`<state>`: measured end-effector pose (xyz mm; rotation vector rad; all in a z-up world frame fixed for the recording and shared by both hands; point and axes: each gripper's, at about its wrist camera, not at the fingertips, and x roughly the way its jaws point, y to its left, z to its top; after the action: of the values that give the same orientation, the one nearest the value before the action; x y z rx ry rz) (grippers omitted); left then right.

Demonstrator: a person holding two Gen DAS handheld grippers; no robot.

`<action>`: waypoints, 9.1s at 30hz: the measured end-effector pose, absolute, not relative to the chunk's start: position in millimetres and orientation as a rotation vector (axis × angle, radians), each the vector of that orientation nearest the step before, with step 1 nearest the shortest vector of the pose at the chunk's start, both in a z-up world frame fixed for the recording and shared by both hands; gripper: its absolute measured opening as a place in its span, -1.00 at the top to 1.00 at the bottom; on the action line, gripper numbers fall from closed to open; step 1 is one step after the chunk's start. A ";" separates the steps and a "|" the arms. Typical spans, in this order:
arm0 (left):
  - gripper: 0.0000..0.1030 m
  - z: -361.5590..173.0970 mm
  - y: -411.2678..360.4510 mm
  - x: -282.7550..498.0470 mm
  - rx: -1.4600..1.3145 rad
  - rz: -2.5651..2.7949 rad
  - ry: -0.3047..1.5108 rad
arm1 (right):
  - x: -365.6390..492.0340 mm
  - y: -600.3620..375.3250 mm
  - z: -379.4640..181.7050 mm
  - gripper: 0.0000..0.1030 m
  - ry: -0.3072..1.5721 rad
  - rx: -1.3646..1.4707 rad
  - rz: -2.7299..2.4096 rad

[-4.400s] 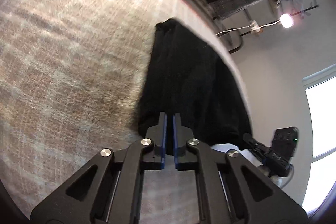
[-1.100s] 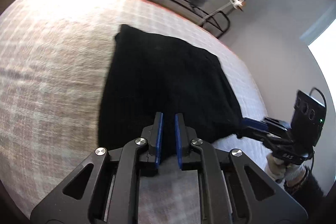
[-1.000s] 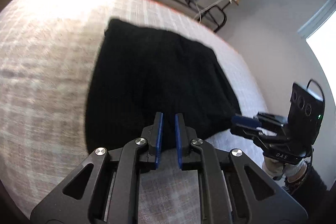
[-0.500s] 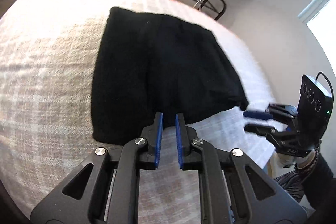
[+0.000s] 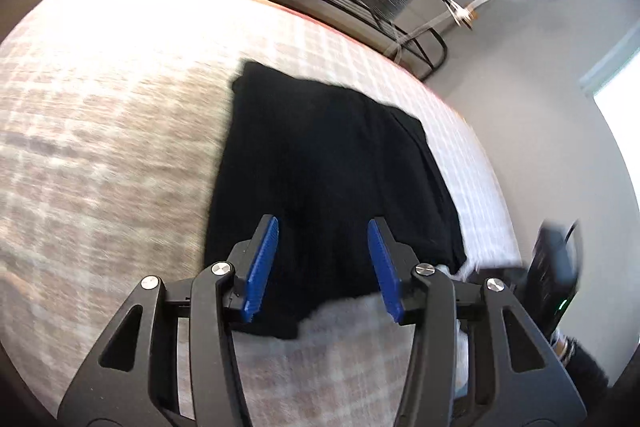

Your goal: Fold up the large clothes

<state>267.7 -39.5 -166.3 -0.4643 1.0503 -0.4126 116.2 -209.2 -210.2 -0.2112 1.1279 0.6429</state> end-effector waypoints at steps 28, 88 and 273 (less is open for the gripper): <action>-0.19 -247.2 18.7 334.7 -0.885 -0.387 1.143 | 196.9 -337.8 -218.1 -0.30 1.115 0.579 0.464; 0.39 -236.8 -38.5 339.9 -0.463 -0.422 1.103 | 223.6 -305.6 -248.2 0.01 1.151 0.524 0.591; -0.88 143.4 -188.5 -2.0 0.002 -0.706 0.515 | -99.2 -373.0 189.5 -1.00 0.541 -0.032 -0.180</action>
<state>-2.0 -188.5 143.4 0.0024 0.5146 -0.7057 -99.2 -373.0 189.5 -0.0320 0.5405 -0.1795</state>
